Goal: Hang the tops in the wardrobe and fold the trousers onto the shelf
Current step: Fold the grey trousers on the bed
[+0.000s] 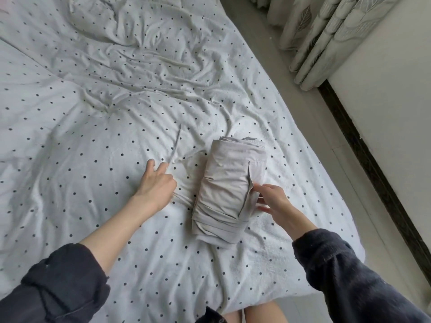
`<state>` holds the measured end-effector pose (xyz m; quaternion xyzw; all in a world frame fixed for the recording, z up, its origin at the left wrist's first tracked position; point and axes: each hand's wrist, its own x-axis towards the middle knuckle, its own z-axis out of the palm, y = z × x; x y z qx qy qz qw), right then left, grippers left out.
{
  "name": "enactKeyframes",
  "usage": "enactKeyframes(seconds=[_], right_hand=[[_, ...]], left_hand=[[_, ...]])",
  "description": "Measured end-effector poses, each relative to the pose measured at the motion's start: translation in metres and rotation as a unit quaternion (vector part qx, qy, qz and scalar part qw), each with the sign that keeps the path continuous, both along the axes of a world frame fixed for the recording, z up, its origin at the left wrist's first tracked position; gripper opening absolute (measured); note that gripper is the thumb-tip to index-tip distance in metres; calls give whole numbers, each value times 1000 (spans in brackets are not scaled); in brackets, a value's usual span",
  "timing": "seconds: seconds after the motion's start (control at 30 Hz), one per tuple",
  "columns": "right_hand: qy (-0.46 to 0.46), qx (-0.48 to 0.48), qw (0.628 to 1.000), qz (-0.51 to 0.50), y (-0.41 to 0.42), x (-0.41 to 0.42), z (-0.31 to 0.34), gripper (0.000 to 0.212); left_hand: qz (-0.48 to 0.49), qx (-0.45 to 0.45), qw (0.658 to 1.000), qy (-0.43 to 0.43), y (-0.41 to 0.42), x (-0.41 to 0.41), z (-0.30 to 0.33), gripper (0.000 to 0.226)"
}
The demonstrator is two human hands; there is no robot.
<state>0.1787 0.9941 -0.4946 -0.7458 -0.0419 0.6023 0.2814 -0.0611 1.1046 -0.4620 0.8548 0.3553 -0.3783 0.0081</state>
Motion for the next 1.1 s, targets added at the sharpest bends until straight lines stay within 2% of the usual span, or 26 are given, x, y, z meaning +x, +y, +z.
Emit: enactKeyframes(seconds=[0.1, 0.27, 0.3, 0.4, 0.5, 0.57, 0.6, 0.67, 0.73, 0.77, 0.83, 0.87, 0.93, 1.0, 1.03, 1.1], right_hand=[[6, 0, 1000, 1, 3, 1, 4, 17], [20, -2, 1000, 13, 4, 6, 6, 17], [26, 2, 999, 19, 2, 7, 5, 18], [56, 27, 997, 42, -4, 12, 4, 18], [85, 52, 994, 44, -11, 14, 1, 22], [92, 61, 993, 43, -14, 15, -1, 26], [93, 63, 993, 42, -15, 15, -1, 27], [94, 66, 993, 36, -15, 15, -1, 26], [93, 65, 993, 32, -15, 13, 0, 21], [92, 66, 993, 29, -15, 12, 0, 19], [87, 68, 994, 22, -15, 12, -1, 20], [84, 69, 994, 18, -15, 11, -2, 23], [79, 72, 994, 8, -16, 12, -2, 23], [78, 71, 994, 7, -18, 12, -5, 16], [80, 71, 994, 5, -18, 12, -4, 14], [84, 67, 994, 0, -20, 11, -6, 16]], left_hand=[[19, -2, 998, -51, 10, 15, 28, 32], [89, -117, 979, -142, 11, 74, 44, 42], [138, -148, 962, -185, 7, 87, 41, 43], [301, -200, 872, -329, 0, 124, 32, 39], [257, -239, 857, -378, 3, 143, 32, 36], [257, -295, 823, -412, 6, 141, 36, 35], [275, -294, 801, -442, 7, 135, 36, 33], [323, -228, 764, -511, 10, 114, 30, 23], [396, -164, 751, -502, 10, 80, 11, 22], [438, -179, 747, -467, 9, 63, 2, 30], [499, -283, 725, -381, -2, 38, -14, 48], [517, -332, 705, -354, -7, 30, -21, 49], [544, -387, 661, -343, -13, 25, -27, 48], [564, -395, 634, -352, -12, 22, -37, 59], [570, -393, 629, -355, -10, 22, -40, 59], [587, -403, 604, -358, -7, 25, -45, 37]])
